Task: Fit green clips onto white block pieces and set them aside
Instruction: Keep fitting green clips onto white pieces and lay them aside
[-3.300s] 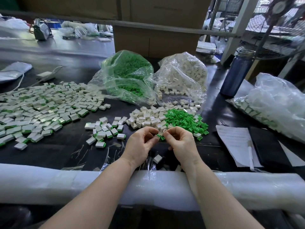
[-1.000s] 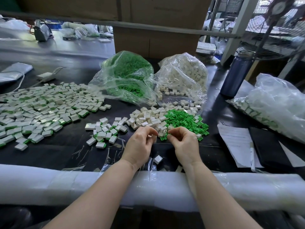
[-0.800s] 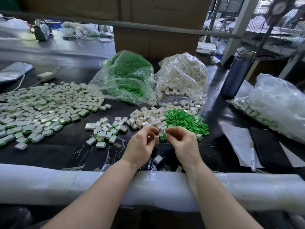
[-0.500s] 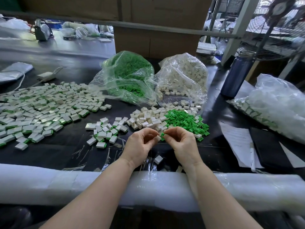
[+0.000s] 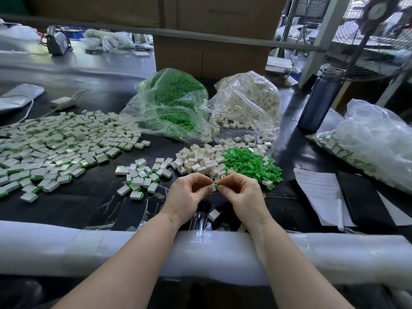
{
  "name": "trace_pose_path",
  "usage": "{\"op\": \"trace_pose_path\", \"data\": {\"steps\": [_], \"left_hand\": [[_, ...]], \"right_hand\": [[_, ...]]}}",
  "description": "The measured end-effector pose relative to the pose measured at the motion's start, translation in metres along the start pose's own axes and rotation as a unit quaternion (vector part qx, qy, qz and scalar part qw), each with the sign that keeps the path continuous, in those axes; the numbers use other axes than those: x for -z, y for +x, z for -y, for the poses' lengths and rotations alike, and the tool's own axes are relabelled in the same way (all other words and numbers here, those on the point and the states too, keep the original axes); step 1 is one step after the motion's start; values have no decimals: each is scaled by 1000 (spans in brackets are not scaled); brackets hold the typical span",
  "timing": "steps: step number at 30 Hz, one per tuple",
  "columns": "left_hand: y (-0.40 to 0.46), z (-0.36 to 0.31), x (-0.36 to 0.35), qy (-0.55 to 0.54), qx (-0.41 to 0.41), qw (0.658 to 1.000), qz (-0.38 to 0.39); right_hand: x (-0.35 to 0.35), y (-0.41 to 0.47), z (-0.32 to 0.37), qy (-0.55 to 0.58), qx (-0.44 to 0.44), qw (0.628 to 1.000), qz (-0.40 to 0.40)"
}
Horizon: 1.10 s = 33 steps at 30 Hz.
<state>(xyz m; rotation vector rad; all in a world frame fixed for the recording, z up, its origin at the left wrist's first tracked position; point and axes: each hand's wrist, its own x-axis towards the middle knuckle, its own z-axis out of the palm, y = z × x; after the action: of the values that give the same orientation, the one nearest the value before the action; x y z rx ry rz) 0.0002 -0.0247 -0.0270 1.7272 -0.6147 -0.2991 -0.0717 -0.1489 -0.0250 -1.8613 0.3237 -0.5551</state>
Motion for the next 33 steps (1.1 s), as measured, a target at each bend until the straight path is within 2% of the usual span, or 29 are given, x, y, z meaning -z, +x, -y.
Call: {"op": "trace_pose_path", "data": {"steps": [7,33], "left_hand": [[0,2,0,-16,0,1000,9],[-3,1,2,53,-24,996,64]], "right_hand": [[0,-1,0,7,-19,1000,10],[5,-1,2,35,-44,996,62]]}}
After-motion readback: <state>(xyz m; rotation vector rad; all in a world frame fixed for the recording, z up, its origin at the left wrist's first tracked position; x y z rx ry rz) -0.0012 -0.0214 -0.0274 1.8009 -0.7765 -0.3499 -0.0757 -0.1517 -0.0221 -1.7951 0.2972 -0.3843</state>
